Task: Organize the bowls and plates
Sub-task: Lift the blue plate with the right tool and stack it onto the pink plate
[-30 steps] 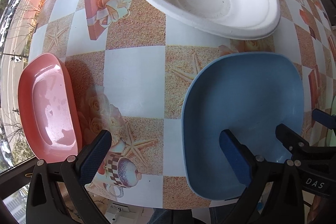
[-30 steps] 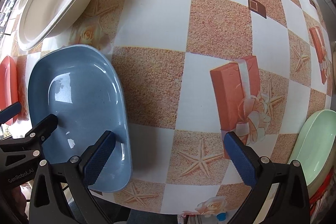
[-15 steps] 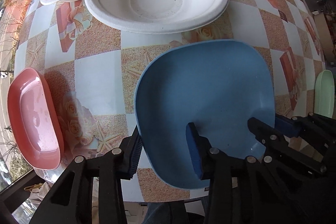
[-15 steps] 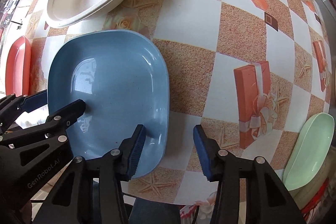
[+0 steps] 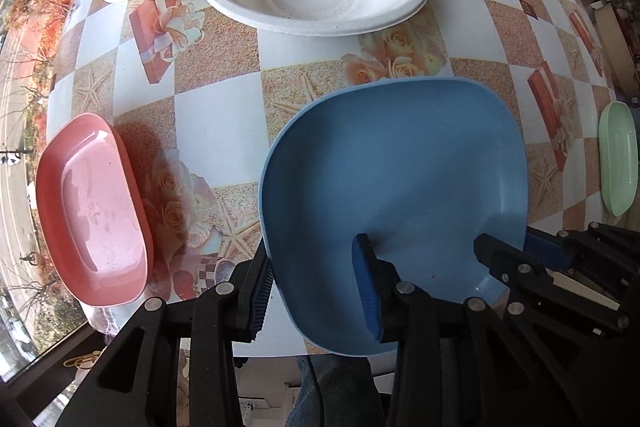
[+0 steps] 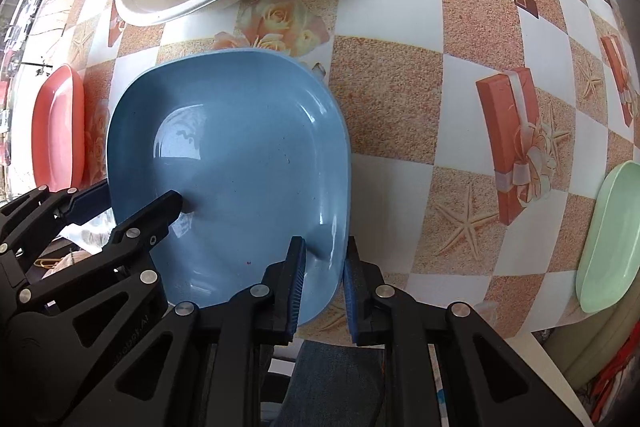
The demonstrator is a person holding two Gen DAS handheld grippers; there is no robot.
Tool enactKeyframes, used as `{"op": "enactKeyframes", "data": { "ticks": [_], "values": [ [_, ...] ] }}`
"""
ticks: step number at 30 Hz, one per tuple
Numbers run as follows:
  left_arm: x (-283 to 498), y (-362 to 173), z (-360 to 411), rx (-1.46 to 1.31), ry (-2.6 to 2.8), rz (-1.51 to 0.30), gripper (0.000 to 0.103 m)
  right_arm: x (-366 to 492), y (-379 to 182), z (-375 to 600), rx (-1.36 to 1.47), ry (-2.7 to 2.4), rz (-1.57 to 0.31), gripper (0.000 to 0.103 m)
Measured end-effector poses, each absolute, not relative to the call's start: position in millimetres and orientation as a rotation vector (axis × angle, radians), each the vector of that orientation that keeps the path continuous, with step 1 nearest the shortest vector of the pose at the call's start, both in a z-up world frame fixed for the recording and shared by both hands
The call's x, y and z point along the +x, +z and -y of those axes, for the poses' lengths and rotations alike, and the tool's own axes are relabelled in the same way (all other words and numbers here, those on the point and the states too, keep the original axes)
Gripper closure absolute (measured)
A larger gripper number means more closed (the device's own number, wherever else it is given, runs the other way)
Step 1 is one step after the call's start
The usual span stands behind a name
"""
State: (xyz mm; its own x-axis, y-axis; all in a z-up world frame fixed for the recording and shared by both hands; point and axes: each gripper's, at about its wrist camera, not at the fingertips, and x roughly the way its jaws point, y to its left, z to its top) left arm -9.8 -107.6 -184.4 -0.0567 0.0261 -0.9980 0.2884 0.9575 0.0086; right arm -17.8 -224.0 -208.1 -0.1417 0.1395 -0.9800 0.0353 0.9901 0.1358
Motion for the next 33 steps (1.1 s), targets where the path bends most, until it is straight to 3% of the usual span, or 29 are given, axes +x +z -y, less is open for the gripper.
{"op": "enactKeyframes", "data": {
  "ticks": [33],
  "values": [
    [-38, -138, 45, 0.162, -0.156, -1.493, 0.061, -11, -173, 196, 0.021, 0.156, -1.599, 0.083]
  ]
}}
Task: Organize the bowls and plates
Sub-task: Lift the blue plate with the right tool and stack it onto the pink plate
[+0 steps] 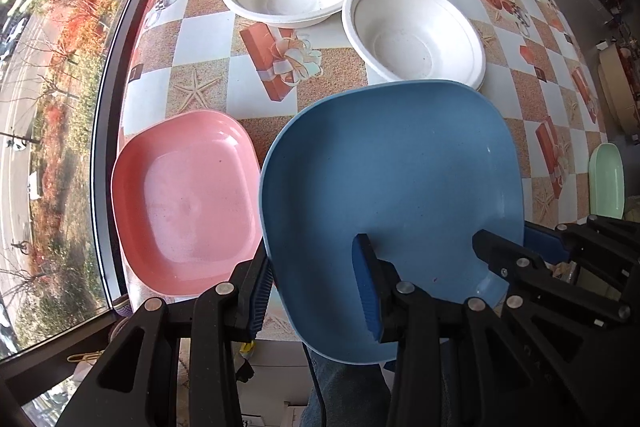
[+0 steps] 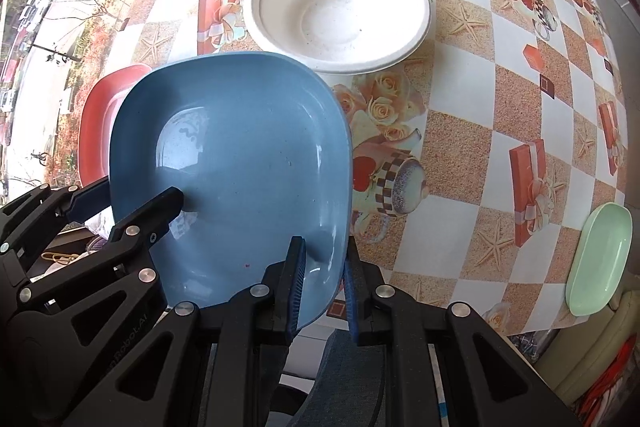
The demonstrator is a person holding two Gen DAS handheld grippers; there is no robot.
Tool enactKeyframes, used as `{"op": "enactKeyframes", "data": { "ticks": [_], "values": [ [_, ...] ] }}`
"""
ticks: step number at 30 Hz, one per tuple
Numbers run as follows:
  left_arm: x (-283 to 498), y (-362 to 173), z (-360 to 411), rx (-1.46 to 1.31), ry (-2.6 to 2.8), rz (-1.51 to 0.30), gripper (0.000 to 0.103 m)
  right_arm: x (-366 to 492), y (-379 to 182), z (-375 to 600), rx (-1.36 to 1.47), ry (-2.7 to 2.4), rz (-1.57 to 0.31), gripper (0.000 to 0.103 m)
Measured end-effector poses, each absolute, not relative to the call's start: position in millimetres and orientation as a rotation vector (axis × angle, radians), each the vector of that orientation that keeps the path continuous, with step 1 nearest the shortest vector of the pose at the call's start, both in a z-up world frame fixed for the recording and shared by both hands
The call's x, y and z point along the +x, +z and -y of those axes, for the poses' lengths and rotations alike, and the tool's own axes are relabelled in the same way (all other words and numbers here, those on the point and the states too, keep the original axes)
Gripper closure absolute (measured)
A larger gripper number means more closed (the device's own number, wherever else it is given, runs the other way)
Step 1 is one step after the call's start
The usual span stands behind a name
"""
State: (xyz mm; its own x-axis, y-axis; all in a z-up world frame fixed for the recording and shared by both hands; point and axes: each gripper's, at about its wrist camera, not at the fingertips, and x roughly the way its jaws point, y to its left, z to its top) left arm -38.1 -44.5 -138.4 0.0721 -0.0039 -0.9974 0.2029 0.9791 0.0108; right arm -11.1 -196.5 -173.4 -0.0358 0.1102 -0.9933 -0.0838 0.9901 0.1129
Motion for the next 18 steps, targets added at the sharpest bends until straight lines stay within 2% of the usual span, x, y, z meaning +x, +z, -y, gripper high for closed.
{"op": "enactKeyframes", "data": {
  "ticks": [18],
  "values": [
    [-20, -110, -24, 0.075, -0.059, -1.451, 0.061, -13, -163, 157, -0.083, 0.244, -1.564, 0.083]
  ]
}}
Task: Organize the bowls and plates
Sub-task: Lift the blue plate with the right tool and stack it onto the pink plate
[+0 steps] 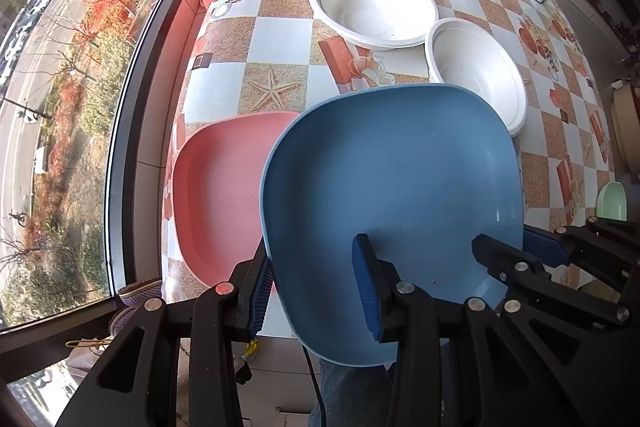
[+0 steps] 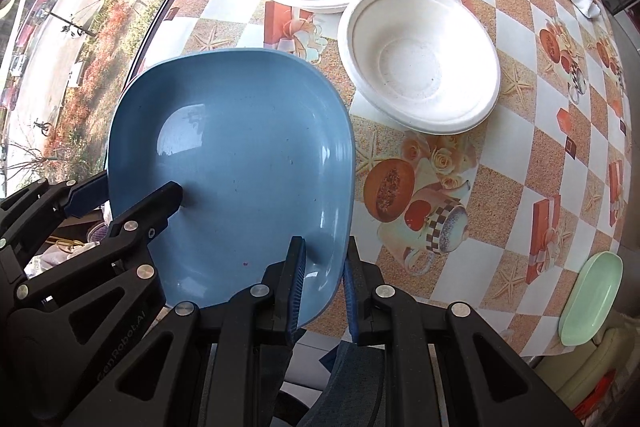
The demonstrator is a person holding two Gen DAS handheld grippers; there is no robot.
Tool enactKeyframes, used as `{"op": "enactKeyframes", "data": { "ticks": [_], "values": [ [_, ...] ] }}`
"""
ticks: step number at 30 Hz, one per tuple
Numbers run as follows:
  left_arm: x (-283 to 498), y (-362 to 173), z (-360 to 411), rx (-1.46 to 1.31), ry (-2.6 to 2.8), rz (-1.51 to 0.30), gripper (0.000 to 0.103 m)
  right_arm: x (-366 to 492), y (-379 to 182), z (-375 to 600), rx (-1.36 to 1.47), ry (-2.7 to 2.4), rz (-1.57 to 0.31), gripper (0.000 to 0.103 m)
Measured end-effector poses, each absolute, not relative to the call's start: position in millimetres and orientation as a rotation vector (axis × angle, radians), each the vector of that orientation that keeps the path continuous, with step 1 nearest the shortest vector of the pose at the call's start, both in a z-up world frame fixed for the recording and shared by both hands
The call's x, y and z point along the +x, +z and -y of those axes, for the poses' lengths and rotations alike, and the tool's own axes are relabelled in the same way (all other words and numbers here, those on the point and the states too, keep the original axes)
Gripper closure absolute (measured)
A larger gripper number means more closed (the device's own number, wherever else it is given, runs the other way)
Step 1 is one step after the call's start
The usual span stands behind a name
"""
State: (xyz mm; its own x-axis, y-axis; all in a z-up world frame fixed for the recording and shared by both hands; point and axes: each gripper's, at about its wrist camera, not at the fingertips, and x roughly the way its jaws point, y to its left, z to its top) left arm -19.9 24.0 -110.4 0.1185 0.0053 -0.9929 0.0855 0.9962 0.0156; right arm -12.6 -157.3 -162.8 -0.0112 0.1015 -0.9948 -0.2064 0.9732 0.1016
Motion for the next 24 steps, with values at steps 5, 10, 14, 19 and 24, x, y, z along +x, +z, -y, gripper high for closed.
{"op": "enactKeyframes", "data": {
  "ticks": [5, 10, 14, 19, 24],
  "values": [
    [-19, -113, -41, 0.051, -0.026, -1.457, 0.061, -15, -166, 144, -0.096, 0.272, -1.575, 0.083],
    [-15, -112, -60, 0.054, 0.012, -1.452, 0.061, -9, -168, 129, -0.103, 0.296, -1.611, 0.083],
    [-10, -117, -75, 0.055, 0.039, -1.459, 0.061, -5, -176, 114, -0.096, 0.327, -1.642, 0.083],
    [-5, -128, -94, 0.055, 0.078, -1.480, 0.061, 6, -188, 98, -0.087, 0.349, -1.676, 0.083],
    [3, -138, -108, 0.047, 0.100, -1.481, 0.061, 19, -198, 81, -0.055, 0.349, -1.709, 0.083]
  ]
}}
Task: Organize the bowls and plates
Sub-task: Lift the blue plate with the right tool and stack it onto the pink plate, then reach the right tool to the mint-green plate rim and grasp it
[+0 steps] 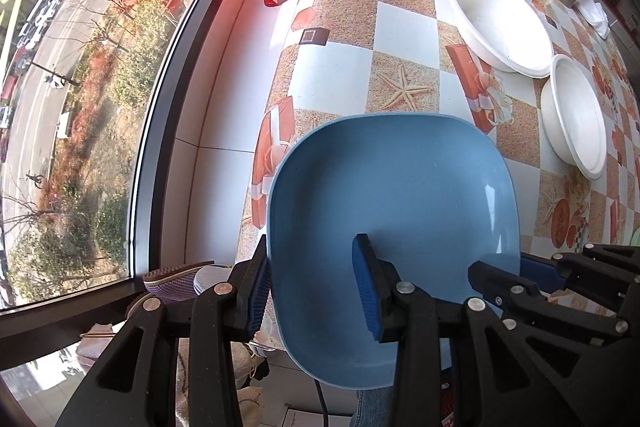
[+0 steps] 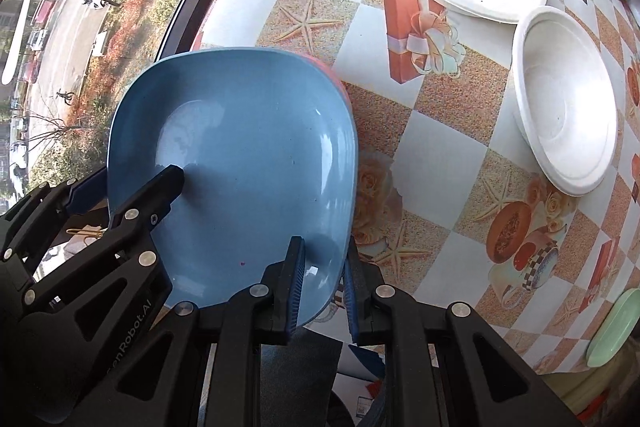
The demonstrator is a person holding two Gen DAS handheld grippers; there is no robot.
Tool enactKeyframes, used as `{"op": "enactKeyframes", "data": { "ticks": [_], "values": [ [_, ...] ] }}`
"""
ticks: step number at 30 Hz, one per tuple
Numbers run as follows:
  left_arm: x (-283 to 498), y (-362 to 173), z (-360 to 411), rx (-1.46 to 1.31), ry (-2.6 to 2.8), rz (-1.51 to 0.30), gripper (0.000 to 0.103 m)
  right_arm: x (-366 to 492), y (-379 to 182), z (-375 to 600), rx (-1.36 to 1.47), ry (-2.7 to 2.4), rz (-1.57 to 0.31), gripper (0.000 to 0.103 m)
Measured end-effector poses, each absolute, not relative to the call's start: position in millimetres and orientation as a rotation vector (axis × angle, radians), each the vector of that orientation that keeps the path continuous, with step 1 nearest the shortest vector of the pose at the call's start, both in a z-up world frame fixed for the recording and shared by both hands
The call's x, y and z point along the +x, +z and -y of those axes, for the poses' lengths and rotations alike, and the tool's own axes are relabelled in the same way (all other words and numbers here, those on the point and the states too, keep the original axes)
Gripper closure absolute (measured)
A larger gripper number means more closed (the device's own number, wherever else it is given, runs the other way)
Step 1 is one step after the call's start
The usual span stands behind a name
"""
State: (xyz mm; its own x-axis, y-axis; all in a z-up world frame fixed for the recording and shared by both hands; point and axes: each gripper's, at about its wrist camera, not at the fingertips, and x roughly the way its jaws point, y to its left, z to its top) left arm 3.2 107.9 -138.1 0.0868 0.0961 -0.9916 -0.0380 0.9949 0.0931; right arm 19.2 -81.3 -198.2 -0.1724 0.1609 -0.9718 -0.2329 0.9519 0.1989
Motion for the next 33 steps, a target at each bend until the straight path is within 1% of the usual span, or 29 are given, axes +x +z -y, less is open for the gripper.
{"op": "enactKeyframes", "data": {
  "ticks": [3, 5, 6, 7, 8, 9, 10, 12, 13, 14, 16, 17, 21, 26, 33],
  "values": [
    [9, -145, -113, 0.040, 0.105, -1.486, 0.061, 24, -203, 78, -0.047, 0.350, -1.719, 0.083],
    [11, -147, -114, 0.045, 0.107, -1.483, 0.059, 28, -207, 74, -0.037, 0.347, -1.722, 0.083],
    [11, -147, -113, 0.051, 0.110, -1.484, 0.055, 29, -208, 74, -0.030, 0.345, -1.723, 0.083],
    [10, -147, -113, 0.055, 0.118, -1.485, 0.044, 30, -208, 75, -0.022, 0.345, -1.725, 0.083],
    [9, -147, -113, 0.057, 0.126, -1.481, 0.037, 30, -209, 77, -0.019, 0.340, -1.725, 0.083],
    [8, -144, -115, 0.059, 0.133, -1.469, 0.026, 30, -208, 80, -0.015, 0.340, -1.724, 0.083],
    [6, -142, -115, 0.059, 0.137, -1.457, 0.024, 26, -207, 81, -0.005, 0.343, -1.723, 0.083],
    [3, -141, -114, 0.074, 0.152, -1.456, 0.023, 23, -206, 86, 0.008, 0.344, -1.731, 0.082],
    [2, -140, -115, 0.077, 0.160, -1.461, 0.023, 21, -204, 97, 0.011, 0.341, -1.733, 0.067],
    [1, -139, -115, 0.061, 0.155, -1.466, 0.023, 21, -201, 102, -0.001, 0.321, -1.725, 0.043],
    [-2, -136, -116, 0.029, 0.141, -1.475, 0.022, 17, -195, 114, -0.016, 0.301, -1.690, 0.018],
    [-4, -134, -113, 0.023, 0.137, -1.475, 0.022, 15, -191, 120, -0.007, 0.308, -1.679, 0.017],
    [-10, -128, -94, 0.040, 0.082, -1.484, 0.022, 4, -186, 153, 0.035, 0.277, -1.686, 0.017],
    [-20, -119, -50, 0.099, -0.031, -1.494, 0.022, -4, -182, 208, 0.164, 0.145, -1.695, 0.017],
    [-24, -110, 17, 0.236, -0.160, -1.485, 0.022, -22, -161, 280, 0.319, 0.000, -1.647, 0.017]
  ]
}}
